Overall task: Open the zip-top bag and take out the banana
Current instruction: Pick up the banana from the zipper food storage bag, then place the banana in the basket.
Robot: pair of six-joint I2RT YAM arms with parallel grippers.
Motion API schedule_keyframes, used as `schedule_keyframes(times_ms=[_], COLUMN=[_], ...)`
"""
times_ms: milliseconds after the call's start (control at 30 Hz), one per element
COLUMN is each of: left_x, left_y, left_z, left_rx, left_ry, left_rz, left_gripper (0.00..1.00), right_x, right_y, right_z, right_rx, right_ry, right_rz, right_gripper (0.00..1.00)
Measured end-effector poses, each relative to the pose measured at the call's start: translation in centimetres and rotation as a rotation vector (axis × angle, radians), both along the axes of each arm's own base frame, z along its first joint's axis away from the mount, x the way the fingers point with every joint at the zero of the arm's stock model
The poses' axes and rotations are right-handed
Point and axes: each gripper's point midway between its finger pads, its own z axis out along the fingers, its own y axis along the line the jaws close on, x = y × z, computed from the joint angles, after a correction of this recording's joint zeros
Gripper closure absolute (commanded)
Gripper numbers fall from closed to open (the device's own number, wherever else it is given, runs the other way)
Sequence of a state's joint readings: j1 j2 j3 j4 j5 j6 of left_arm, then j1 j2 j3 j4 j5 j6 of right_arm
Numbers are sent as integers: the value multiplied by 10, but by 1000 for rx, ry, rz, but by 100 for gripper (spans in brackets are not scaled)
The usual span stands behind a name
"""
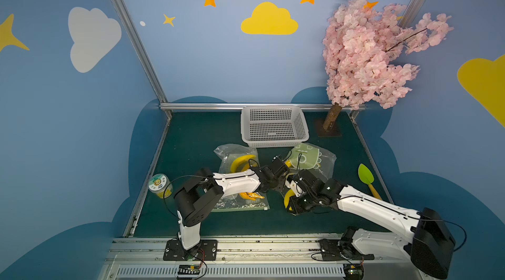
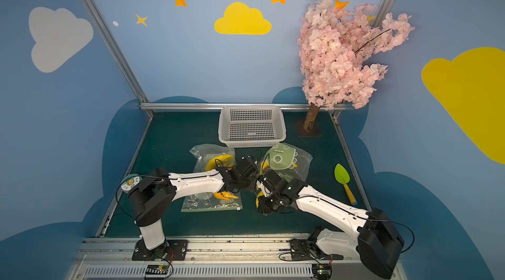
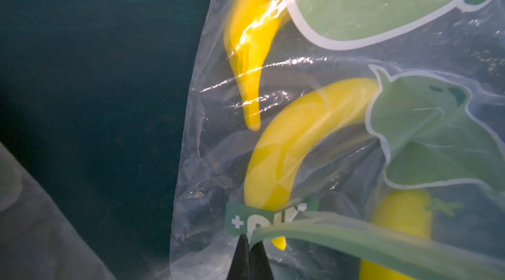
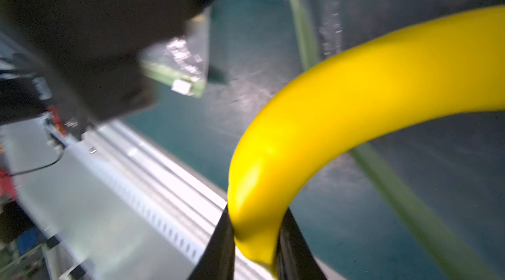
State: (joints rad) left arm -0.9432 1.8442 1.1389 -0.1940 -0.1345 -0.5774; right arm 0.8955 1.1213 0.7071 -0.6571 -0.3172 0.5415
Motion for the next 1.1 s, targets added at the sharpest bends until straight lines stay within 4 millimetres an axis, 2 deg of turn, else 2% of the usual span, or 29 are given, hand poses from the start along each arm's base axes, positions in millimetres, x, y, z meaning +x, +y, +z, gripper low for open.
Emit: schedule_keyframes(times_ms=[100,200,300,400,533,633,700,767,967,1100], left_x=[2,2,3,5,5,5,4,3,-6,-8], left_y=[-2,-3,-2,-1,-1,-1,0,1,12,7], left_z=[3,3,3,3,3,3,3,2,2,5], left_rx=[-6,-7,-7,-6,-4,-3,-2,-1,-4,-31], left_ry=[-5,-7,-7,-8,-10,-12,-12,-13,-16,-24], left_rz=[0,0,2,2,-1,-4,-9,-14,-28,-58], left_gripper=[97,97,97,97,97,97,97,97,97,97], right_x=[-24,-50,-67,-75,-61,-36,-14,15,141,217], right_y=[3,-4,-9,-17,-29,-32,-28,-23,-12,3], right_z=[17,23,43,67,111,144,152,152,132,123], right_rx=[111,154,227,307,424,465,450,405,255,214], right_ry=[46,114,129,85,-94,-201,-248,-280,-382,-438], right_rz=[54,95,128,125,47,-46,-94,-143,-298,-321], right_gripper=[85,85,86,86,90,91,91,93,93,94])
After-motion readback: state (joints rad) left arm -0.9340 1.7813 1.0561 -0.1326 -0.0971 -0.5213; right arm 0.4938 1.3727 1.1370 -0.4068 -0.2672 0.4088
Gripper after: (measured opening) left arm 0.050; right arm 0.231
